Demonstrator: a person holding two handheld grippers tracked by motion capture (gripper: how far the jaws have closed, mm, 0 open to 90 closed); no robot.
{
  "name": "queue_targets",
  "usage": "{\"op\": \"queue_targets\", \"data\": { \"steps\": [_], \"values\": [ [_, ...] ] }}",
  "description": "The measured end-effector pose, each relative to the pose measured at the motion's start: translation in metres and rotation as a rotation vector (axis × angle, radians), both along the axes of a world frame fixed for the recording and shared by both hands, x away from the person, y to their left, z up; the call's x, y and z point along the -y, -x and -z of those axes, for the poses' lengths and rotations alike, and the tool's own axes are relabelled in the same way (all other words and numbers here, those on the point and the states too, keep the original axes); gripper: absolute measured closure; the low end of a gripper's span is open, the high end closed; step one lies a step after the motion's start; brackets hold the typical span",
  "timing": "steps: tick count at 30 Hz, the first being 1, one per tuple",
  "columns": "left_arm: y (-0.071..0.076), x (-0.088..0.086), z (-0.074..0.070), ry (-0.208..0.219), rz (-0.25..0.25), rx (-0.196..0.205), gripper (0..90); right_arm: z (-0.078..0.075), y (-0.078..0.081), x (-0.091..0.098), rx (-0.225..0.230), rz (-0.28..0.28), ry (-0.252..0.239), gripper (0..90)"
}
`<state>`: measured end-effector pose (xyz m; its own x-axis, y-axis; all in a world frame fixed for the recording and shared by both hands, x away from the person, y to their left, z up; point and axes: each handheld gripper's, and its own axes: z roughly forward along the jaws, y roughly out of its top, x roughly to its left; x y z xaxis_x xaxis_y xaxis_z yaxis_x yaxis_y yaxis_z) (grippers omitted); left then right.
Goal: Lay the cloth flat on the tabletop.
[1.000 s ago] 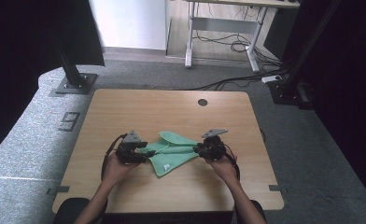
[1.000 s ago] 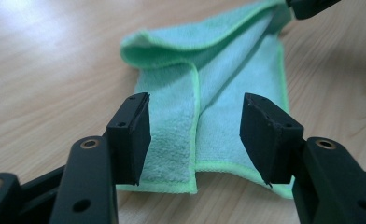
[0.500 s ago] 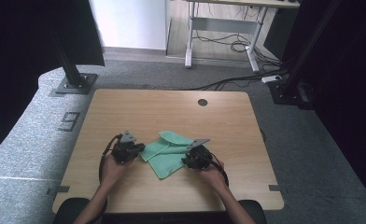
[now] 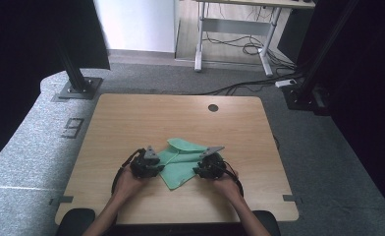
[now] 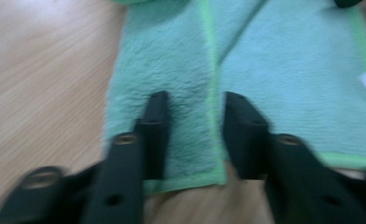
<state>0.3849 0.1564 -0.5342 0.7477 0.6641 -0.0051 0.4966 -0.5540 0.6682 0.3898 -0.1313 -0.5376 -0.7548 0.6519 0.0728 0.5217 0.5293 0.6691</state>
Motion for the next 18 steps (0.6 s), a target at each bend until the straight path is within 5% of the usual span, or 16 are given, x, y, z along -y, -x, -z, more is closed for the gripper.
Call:
{"op": "queue_targets", "data": {
  "steps": [2,3,8,12,13,18],
  "values": [
    [0.0,-0.005,-0.005,0.02,-0.015,0.013,88.7,0.0,0.0,0.002,-0.001,-0.006,-0.005,63.0],
    [0.0,-0.011,-0.012,0.062,-0.038,0.024,89.0,0.0,0.001,0.004,-0.002,-0.013,-0.007,63.0],
    [-0.001,-0.025,-0.023,0.108,-0.096,0.066,89.5,-0.001,0.003,0.01,-0.005,-0.024,0.011,63.0],
    [-0.007,-0.048,-0.025,0.132,-0.187,0.046,89.3,-0.002,0.003,0.017,-0.008,-0.025,0.028,63.3],
    [-0.012,-0.055,-0.02,0.111,-0.223,0.0,87.8,-0.002,0.002,0.023,-0.012,-0.012,0.031,63.3],
    [-0.013,-0.057,-0.015,0.123,-0.239,0.016,49.4,-0.004,0.0,0.032,-0.011,0.026,0.054,56.4]
  ]
}}
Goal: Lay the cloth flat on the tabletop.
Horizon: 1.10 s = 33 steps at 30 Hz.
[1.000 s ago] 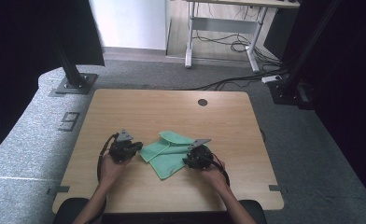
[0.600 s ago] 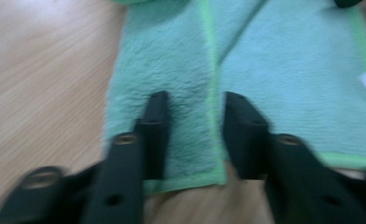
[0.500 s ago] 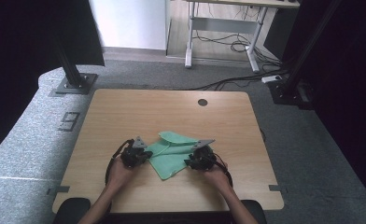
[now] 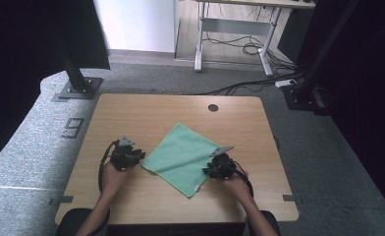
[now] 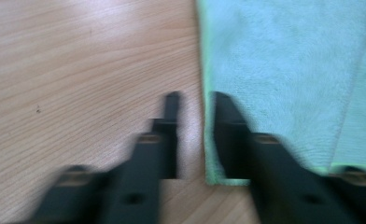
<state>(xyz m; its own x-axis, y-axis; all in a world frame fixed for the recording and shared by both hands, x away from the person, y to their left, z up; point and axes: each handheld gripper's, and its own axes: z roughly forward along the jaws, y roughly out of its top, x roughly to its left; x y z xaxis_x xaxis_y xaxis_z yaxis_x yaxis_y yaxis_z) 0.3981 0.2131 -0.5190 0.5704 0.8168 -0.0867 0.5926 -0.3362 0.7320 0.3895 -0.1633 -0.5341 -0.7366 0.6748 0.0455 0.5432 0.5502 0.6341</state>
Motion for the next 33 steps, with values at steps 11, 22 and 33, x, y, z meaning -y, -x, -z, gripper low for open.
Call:
{"op": "queue_targets", "data": {
  "steps": [11,22,33],
  "values": [
    [-0.004,0.021,0.022,-0.145,0.03,-0.004,24.1,0.008,0.018,0.0,0.057,0.157,0.016,20.0],
    [0.01,0.017,0.02,-0.156,0.018,-0.034,21.9,0.007,0.007,0.015,0.046,0.227,0.028,21.7],
    [-0.005,0.023,0.024,-0.142,-0.01,-0.013,17.0,0.002,0.019,0.014,0.052,0.231,0.014,22.8]
  ]
}}
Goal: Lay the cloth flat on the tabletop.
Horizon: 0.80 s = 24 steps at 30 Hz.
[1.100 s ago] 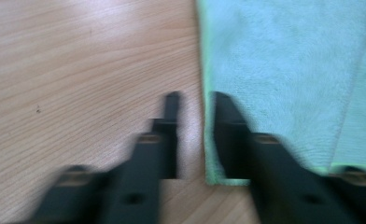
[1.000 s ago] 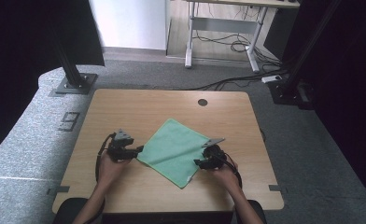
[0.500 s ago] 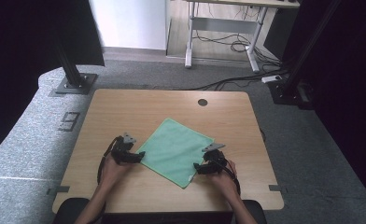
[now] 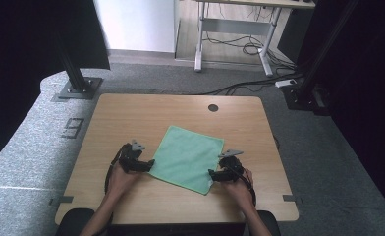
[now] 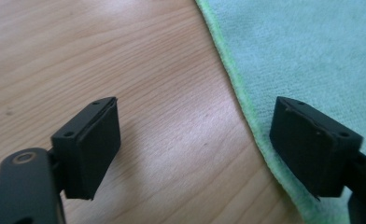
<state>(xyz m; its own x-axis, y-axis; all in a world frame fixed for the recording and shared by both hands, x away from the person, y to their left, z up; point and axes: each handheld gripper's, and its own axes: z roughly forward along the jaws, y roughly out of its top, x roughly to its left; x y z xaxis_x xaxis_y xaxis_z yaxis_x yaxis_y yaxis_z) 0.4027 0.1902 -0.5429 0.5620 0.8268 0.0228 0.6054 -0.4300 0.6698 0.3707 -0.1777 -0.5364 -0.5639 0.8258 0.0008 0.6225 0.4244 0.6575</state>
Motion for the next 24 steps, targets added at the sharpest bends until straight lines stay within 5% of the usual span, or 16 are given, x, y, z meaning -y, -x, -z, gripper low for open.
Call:
{"op": "queue_targets", "data": {
  "steps": [5,14,18,24],
  "values": [
    [0.007,0.003,-0.003,-0.036,0.003,0.001,17.3,0.004,0.002,-0.002,-0.002,0.003,0.025,22.0],
    [0.031,0.006,-0.002,-0.003,0.049,-0.042,16.6,0.004,-0.019,0.01,-0.003,0.045,0.025,23.6],
    [0.021,0.01,-0.007,0.003,0.034,0.011,15.8,0.004,-0.028,0.012,-0.006,0.05,0.018,23.8],
    [0.007,0.015,-0.001,-0.033,0.022,0.011,15.0,0.005,-0.036,0.012,-0.007,0.058,0.011,24.0]
  ]
}}
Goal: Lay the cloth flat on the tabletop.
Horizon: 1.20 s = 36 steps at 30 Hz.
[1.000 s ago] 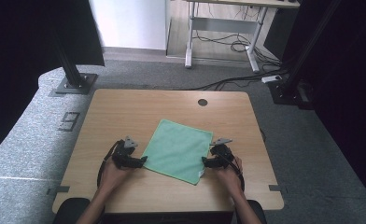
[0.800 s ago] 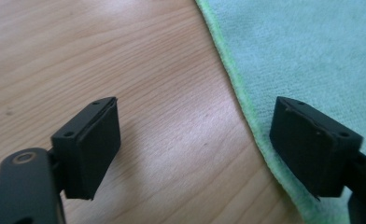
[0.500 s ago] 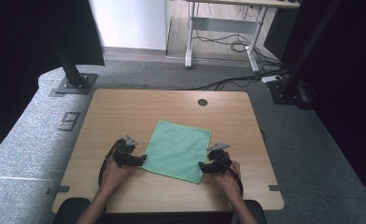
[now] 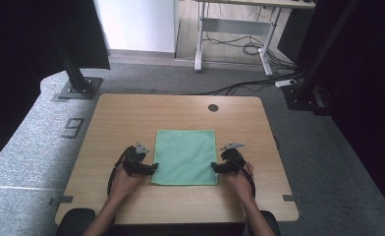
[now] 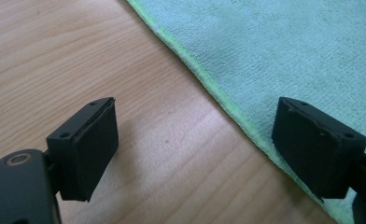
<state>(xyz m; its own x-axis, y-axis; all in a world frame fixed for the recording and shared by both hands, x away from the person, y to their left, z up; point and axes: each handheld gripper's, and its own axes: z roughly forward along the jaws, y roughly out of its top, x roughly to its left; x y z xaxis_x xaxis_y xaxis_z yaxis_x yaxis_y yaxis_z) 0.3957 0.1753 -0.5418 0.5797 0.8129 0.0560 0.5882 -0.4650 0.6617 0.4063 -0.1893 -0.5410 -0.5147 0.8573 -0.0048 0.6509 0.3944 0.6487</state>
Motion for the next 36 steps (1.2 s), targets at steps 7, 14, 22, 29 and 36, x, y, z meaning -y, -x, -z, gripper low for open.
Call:
{"op": "queue_targets", "data": {
  "steps": [7,14,22,29,36],
  "values": [
    [-0.007,-0.008,0.001,0.008,-0.044,-0.001,14.9,0.0,-0.008,-0.004,0.003,-0.002,-0.001,24.1],
    [-0.011,-0.015,0.002,0.027,-0.066,-0.006,14.6,0.001,-0.017,-0.01,0.007,0.002,-0.014,24.1],
    [-0.018,-0.018,0.004,0.048,-0.078,-0.001,13.1,0.002,-0.011,-0.01,0.012,0.005,-0.029,27.0],
    [-0.016,-0.016,0.003,0.036,-0.067,0.017,14.4,0.002,-0.013,-0.009,0.015,-0.013,-0.03,25.5],
    [-0.01,-0.014,-0.007,0.046,-0.015,0.028,14.4,-0.003,-0.007,-0.006,0.04,-0.042,-0.05,24.7]
  ]
}}
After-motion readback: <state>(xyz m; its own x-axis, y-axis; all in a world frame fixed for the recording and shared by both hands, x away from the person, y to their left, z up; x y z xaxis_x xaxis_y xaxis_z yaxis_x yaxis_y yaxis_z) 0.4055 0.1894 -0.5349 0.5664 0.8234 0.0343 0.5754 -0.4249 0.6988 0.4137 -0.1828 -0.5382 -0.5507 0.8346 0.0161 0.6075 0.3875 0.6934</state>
